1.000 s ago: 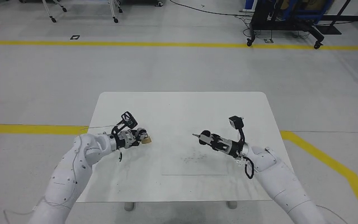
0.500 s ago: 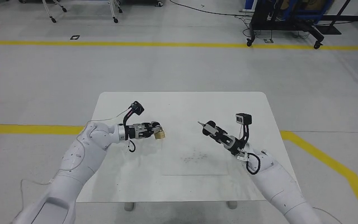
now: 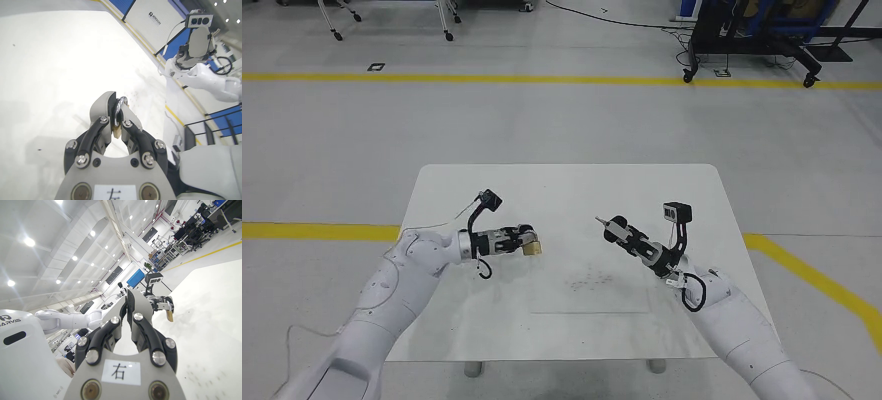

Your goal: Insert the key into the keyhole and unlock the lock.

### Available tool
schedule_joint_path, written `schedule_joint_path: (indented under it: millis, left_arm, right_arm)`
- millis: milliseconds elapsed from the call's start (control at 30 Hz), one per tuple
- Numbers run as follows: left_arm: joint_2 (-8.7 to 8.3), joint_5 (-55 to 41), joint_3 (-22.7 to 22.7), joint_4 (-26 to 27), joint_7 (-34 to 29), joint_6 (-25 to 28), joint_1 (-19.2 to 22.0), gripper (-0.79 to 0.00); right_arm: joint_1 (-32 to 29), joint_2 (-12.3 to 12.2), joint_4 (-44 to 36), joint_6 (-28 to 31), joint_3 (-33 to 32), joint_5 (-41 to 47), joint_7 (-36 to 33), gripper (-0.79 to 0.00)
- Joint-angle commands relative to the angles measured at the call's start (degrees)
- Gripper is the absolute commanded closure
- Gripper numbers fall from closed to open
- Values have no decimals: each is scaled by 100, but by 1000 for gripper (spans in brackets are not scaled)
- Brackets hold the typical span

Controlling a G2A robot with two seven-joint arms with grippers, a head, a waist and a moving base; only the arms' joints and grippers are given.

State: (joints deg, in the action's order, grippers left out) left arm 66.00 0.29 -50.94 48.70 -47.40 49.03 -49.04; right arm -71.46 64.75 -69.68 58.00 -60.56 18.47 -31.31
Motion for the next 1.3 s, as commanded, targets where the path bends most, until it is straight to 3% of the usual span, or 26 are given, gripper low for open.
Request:
schedule_joint_path:
  millis: [0,133,300,633,767,967,1100,1267]
  left_arm:
    - [52,-1759,42,-234,-1328,-1133,215,0]
    - [251,-3448,130,-846,-2951,-2599,629,0]
    - [576,-3858,441,-1587,-3388,-3336,1146,0]
    - [1166,-4012,888,-2428,-3304,-4062,1762,0]
    - [1389,-3841,1109,-2662,-3232,-4699,1942,0]
    - [1678,-3612,1304,-2955,-2839,-5128,2235,0]
    - [1739,-3599,1330,-3018,-2945,-5163,2277,0]
    - [1739,-3599,1330,-3018,-2945,-5163,2277,0]
  right_arm:
    - [0,0,0,0,0,0,0,0]
    - [0,0,0,0,0,0,0,0]
    - [0,0,0,0,0,0,0,0]
    - [0,0,0,0,0,0,0,0]
    - [0,0,0,0,0,0,0,0]
    - [-69,38,-308,-421,-217,-1256,920,0]
    - [-282,18,-710,-568,-615,-2550,1653,0]
    - [-313,16,-773,-601,-649,-2685,1719,0]
